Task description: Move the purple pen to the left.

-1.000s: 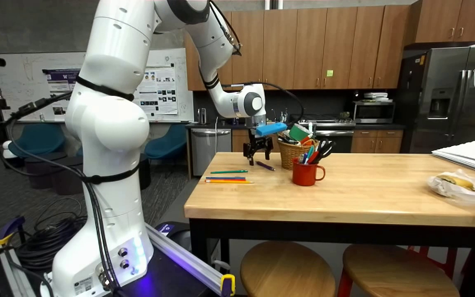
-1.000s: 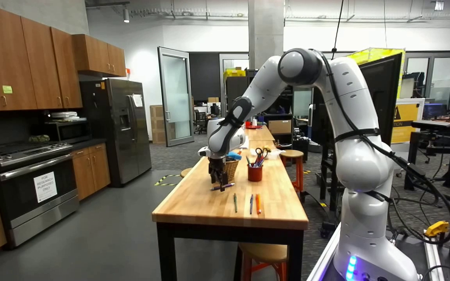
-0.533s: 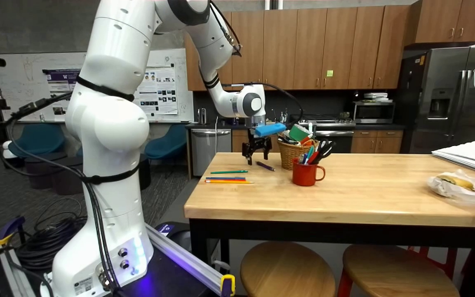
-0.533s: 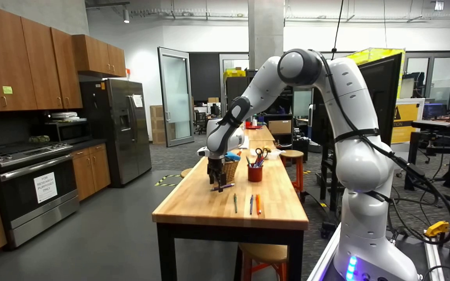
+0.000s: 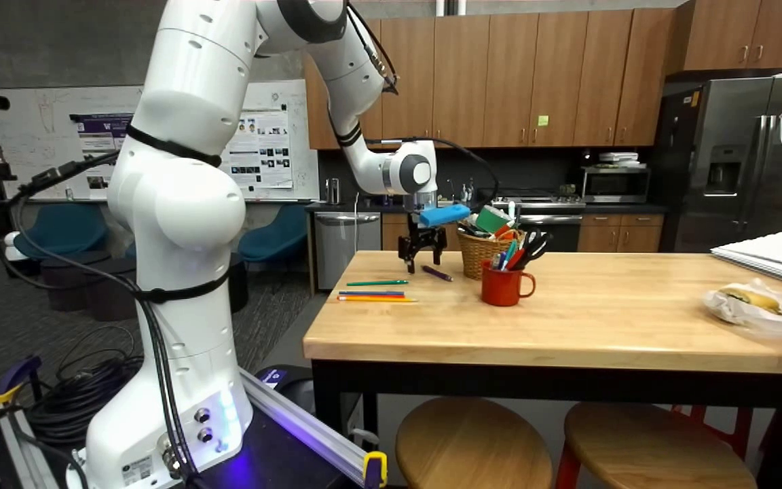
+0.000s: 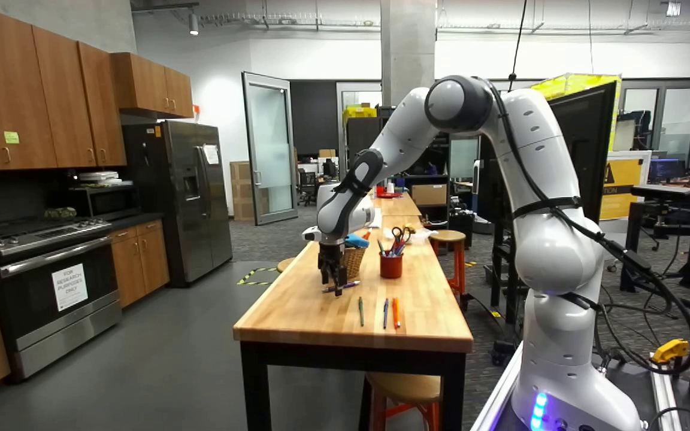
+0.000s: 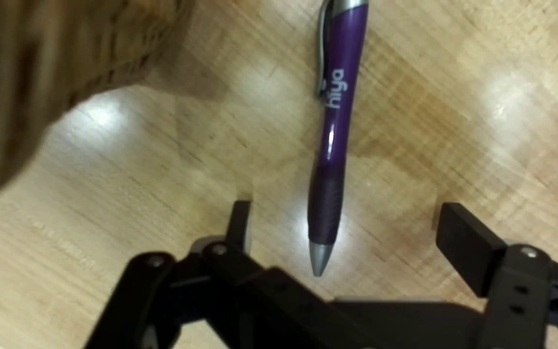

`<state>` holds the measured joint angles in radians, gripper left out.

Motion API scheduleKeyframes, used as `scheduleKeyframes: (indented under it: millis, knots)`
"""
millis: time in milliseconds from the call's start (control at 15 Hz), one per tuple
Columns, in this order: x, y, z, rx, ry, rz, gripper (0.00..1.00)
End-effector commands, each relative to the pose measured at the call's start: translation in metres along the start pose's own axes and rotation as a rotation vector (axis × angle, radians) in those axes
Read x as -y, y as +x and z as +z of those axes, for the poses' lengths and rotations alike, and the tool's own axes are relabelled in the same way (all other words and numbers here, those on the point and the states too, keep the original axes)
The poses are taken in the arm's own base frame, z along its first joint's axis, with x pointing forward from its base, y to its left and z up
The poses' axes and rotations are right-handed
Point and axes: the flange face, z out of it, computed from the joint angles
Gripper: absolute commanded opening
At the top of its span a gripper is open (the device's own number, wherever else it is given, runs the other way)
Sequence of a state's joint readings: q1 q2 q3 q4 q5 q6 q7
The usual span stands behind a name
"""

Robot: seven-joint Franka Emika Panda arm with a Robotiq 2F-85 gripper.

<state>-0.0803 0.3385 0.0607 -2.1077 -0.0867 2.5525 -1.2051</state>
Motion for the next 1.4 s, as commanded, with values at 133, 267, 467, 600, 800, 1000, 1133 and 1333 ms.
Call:
scheduleKeyframes:
  millis: [133, 267, 467, 600, 800, 1000, 1133, 1333]
  knots:
    - [-0.003, -0.004, -0.001, -0.019, 0.007, 0.007, 0.75]
    - [-0.003, -0.004, -0.001, -0.019, 0.008, 0.007, 0.59]
    - [-0.002, -0.003, -0.003, -0.022, 0.015, 0.013, 0.44]
    - [-0.002, -0.002, -0.006, -0.020, 0.018, 0.017, 0.38]
    - [-0.002, -0.001, -0.009, -0.018, 0.018, 0.017, 0.12]
    - [-0.001, 0.001, -0.013, -0.014, 0.012, 0.019, 0.00]
    - [0.000, 0.004, -0.016, -0.009, 0.010, 0.020, 0.04]
    - [0.001, 0.010, -0.022, -0.009, 0.004, 0.023, 0.04]
